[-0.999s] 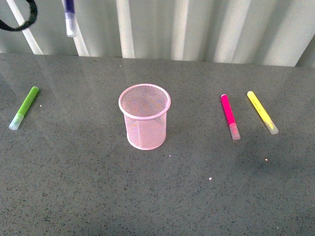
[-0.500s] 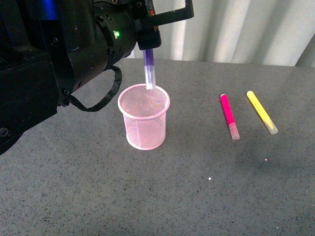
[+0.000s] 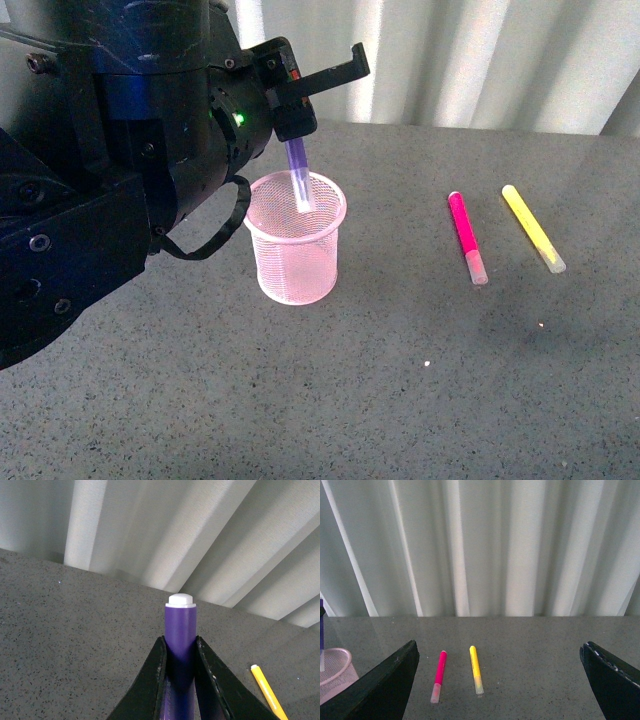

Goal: Insert purple and pink pens into pink cup

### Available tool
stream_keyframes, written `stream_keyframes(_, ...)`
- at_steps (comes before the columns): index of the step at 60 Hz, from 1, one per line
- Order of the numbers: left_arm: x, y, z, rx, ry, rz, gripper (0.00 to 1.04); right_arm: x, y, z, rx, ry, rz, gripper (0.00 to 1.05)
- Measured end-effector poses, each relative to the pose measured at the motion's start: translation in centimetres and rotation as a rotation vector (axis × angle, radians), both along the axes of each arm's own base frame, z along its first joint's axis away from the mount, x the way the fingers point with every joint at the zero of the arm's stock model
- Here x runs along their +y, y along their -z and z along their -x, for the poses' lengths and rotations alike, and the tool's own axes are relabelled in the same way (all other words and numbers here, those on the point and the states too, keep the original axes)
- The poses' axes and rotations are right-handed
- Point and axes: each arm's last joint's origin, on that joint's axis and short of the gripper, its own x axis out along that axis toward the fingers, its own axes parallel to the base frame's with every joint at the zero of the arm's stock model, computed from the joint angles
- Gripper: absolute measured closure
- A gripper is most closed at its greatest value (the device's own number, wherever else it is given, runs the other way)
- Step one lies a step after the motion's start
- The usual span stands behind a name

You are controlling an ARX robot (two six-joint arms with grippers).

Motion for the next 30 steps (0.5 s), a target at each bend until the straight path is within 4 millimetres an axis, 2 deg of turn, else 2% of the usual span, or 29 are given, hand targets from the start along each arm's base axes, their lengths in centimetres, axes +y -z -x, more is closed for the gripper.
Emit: stream_keyframes(30,-0.05,0.13,0.10,-0.074,-0.050,0.004,0.92,0.00,0.00,0.00,0.000,0.000,0.000,0.07)
